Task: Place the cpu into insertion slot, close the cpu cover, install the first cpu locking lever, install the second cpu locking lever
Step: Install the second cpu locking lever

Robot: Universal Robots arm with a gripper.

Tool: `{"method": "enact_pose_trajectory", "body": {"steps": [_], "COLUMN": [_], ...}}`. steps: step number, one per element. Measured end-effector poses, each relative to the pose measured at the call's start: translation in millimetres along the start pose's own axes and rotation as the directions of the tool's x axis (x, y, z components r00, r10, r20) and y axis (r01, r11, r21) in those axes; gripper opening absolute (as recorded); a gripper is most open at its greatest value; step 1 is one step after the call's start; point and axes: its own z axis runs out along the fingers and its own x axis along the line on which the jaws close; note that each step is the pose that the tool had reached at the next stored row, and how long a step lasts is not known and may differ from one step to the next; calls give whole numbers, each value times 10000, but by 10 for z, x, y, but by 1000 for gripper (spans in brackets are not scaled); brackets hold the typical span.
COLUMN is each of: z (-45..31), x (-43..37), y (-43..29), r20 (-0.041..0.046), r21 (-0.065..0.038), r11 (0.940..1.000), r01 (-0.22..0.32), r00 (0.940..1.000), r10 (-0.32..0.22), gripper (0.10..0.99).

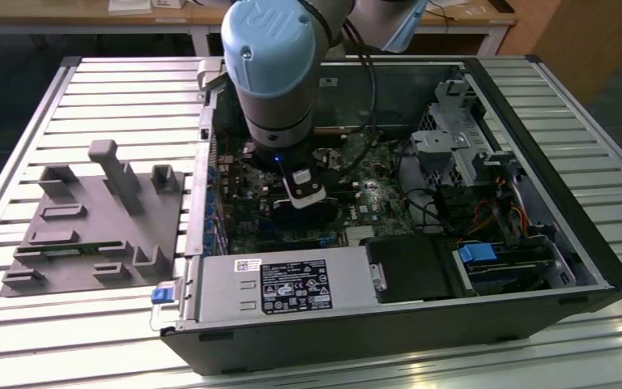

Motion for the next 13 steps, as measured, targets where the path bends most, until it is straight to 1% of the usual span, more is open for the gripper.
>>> {"method": "enact_pose_trajectory", "body": {"steps": [4,13], "z": [11,43], "x": [16,51], "y": [-6,-2], "r20": [11,16], "r21": [59,114], "r11": [10000,9999], "r01": [12,42], "r00": [10000,10000], "r10": [-12,-42], "gripper": [106,106]}}
